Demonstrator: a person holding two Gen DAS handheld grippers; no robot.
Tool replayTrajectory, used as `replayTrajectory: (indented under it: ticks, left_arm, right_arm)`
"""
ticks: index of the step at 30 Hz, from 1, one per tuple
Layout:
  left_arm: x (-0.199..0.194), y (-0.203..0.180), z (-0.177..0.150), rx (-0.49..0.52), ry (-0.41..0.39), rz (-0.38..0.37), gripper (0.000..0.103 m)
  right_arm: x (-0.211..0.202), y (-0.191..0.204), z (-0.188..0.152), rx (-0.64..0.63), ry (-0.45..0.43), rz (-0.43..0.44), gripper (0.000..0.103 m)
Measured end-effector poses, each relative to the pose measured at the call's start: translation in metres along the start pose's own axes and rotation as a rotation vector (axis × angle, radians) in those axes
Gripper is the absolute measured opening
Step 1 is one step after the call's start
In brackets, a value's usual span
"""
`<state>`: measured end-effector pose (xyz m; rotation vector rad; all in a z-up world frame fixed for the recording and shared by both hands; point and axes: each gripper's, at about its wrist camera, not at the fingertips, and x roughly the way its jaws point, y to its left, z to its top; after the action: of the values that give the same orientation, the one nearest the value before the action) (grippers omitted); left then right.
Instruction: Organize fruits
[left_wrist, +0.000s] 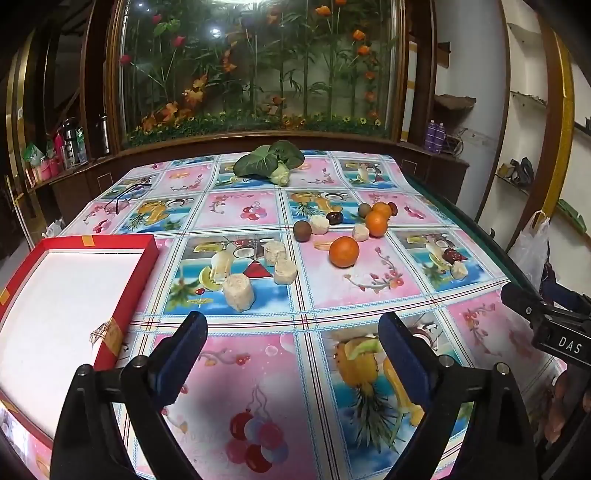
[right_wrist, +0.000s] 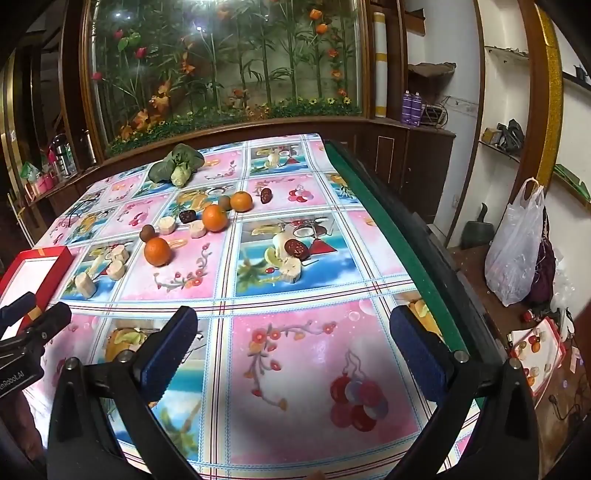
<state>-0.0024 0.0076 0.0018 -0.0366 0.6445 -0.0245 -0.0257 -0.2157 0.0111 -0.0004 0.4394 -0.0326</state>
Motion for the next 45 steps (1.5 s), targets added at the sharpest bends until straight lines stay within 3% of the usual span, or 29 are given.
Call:
replayTrajectory:
  ticks: [10,45]
  left_arm:
    - [-0.0008,0.0008,0.0003,-0.004,0.001,0.0,0.094]
    - [-0.0012,0.0065,0.0003,-0.019,-0.005,0.015,0.094]
  right_arm:
    - [0.0064,-0.0005,0.0091,0.009,0.097,0.024,0.103]
    - [0.0027,0.0063,0.0117,0.0,0.091,0.028,0.103]
